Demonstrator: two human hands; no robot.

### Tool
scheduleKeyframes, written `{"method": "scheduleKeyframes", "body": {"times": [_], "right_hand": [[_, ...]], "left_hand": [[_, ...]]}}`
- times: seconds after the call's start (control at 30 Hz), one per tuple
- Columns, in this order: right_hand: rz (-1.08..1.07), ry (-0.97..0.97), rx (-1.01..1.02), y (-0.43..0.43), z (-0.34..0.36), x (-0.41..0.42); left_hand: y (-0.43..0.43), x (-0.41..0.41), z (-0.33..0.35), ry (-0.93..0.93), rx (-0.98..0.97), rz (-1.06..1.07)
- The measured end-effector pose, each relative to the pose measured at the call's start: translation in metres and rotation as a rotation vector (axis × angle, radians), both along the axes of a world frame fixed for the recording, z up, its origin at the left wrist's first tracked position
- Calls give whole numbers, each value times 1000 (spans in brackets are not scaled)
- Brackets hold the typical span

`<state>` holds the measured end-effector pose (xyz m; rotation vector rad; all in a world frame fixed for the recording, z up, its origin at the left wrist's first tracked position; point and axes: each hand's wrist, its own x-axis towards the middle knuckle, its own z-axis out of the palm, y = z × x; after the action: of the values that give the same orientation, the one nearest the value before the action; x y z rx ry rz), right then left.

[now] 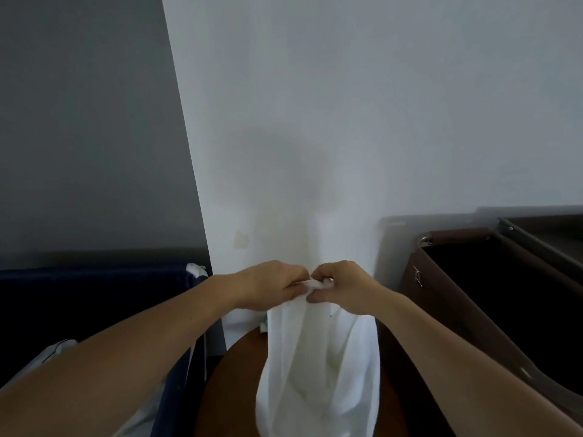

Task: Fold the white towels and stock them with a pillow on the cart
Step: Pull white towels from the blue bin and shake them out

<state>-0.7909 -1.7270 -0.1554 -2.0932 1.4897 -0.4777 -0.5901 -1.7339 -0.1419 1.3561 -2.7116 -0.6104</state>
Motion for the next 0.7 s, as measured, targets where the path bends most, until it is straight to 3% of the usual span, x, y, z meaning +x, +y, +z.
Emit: {"method": "scheduleKeyframes", "body": {"times": [0.2, 0.4, 0.53, 0.7], "right_hand": [[-175, -106, -47, -2, -2, -8], [-173, -180, -50, -1, -4, -13], [-234, -229, -67, 1, -6, -12], [-213, -313, -169, 10, -5, 12]], "left_hand": [[10, 8, -16, 553, 126, 259], [14, 5, -38, 987, 449, 583], [10, -6, -34, 1036, 427, 709], [8, -31, -25, 975, 414, 693]]}}
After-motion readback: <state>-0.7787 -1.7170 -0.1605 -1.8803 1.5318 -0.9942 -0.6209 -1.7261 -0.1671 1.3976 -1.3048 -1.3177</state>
